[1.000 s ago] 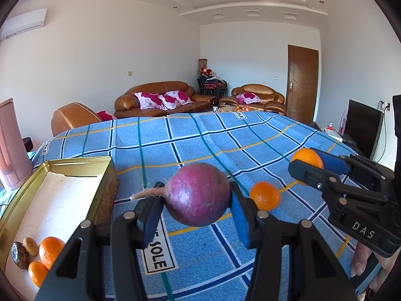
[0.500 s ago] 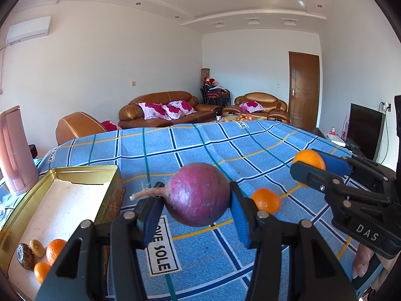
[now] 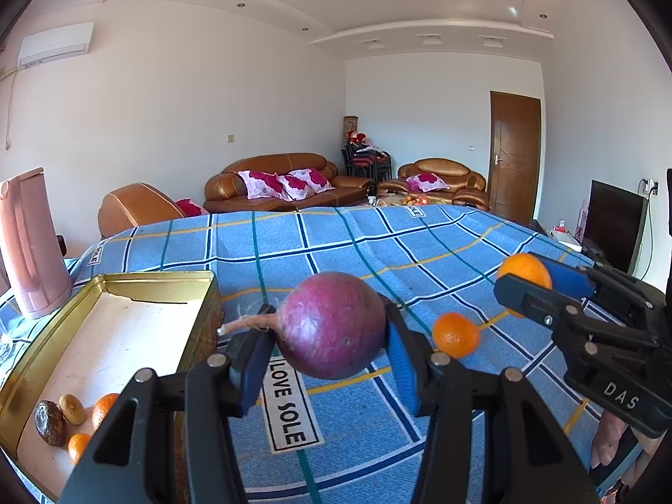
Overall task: Organize fruits
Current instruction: 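Carry red onion with left tool while right tool carries orange over tin tray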
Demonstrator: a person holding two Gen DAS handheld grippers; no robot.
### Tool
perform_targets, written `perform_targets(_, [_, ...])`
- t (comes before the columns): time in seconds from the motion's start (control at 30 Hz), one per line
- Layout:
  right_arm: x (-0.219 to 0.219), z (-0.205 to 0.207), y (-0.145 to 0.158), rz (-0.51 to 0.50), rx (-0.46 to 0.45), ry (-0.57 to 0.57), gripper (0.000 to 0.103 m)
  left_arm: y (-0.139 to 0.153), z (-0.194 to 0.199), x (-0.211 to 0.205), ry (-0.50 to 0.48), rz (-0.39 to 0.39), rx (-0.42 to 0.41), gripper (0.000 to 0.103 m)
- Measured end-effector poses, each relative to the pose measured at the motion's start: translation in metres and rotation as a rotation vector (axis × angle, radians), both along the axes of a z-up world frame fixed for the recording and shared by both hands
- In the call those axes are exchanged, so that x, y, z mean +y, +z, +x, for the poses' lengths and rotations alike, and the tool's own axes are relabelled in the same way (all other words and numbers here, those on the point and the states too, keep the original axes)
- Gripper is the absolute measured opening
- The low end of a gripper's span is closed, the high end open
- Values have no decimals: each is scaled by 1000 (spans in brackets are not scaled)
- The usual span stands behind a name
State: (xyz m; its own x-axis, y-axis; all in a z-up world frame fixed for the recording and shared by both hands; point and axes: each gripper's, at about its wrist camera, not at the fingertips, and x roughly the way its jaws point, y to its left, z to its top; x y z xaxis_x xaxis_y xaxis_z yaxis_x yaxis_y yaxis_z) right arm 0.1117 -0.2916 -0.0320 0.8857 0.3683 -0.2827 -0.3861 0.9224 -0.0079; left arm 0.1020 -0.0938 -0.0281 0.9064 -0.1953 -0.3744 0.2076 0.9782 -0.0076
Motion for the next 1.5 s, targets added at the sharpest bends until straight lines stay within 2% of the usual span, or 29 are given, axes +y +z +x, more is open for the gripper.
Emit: perform_targets(1.5, [141,-18,2,-74,15,296,40,4,-42,123,195,-54,-25,52])
